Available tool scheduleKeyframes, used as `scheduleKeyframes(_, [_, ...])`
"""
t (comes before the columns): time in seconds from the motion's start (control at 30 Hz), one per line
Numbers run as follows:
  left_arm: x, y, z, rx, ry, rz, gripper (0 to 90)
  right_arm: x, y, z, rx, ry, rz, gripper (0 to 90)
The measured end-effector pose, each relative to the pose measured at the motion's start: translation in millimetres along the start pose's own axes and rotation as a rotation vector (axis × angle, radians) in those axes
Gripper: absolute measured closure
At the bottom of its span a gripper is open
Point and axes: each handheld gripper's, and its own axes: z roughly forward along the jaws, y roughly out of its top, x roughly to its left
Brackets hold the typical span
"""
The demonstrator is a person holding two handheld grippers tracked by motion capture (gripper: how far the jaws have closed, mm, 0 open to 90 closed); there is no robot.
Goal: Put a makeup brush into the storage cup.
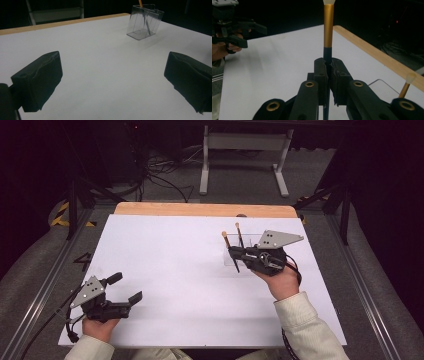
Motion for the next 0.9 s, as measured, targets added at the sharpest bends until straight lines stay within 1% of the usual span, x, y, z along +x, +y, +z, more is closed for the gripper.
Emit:
scheduleKeyframes(0.07, [0.1,0.0,0.0,0.000,0.001,0.000,2.4,-0.3,-1.6,-0.5,-0.018,-0.011,-0.010,83.7])
scheduleKeyframes(0.1, [0.1,0.0,0.0,0.000,0.001,0.000,2.4,-0.3,-1.6,-0.5,-0.018,-0.011,-0.010,83.7])
scheduleKeyframes(0.27, [0.0,0.0,0.0,0.001,0.002,0.001,2.4,-3.7,-8.1,-1.6,-0.095,-0.011,0.007,83.7])
scheduleKeyframes(0.3, [0.1,0.0,0.0,0.002,0.001,0.000,2.4,-5.1,-9.7,-1.6,-0.109,-0.010,0.018,83.7])
scheduleKeyframes(0.33, [0.1,0.0,0.0,0.002,0.001,0.000,2.4,-5.1,-9.7,-1.6,-0.109,-0.010,0.018,83.7])
scheduleKeyframes(0.47, [-0.1,0.0,-0.1,0.000,0.002,-0.002,2.5,-8.8,-14.4,-2.0,-0.143,-0.016,0.041,83.7])
scheduleKeyframes(0.6, [-0.1,0.0,-0.2,0.001,0.002,-0.003,2.4,-12.2,-17.6,-4.5,-0.191,-0.018,0.058,83.7])
scheduleKeyframes(0.8, [-0.2,0.0,-0.1,0.001,0.002,-0.002,2.4,-16.3,-21.7,-8.9,-0.256,-0.023,0.063,83.6])
scheduleKeyframes(0.9, [-0.1,0.0,-0.1,0.000,0.002,-0.002,2.4,-20.2,-24.5,-10.7,-0.288,-0.030,0.074,83.6])
